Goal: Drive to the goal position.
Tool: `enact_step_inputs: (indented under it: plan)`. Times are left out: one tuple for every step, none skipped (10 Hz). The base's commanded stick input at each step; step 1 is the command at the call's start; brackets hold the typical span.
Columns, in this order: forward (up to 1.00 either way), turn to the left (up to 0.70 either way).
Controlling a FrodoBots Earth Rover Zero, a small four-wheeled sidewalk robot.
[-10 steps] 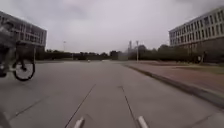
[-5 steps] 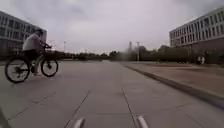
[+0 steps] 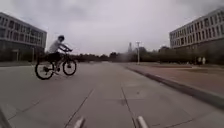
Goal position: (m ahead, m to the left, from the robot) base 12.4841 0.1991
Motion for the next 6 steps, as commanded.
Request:
enact_step_inputs:
  plan:
    - [0.70,0.00]
    - [0.70,0.00]
    - [0.70,0.00]
    - [0.70,0.00]
    - [0.70,0.00]
    - [0.70,0.00]
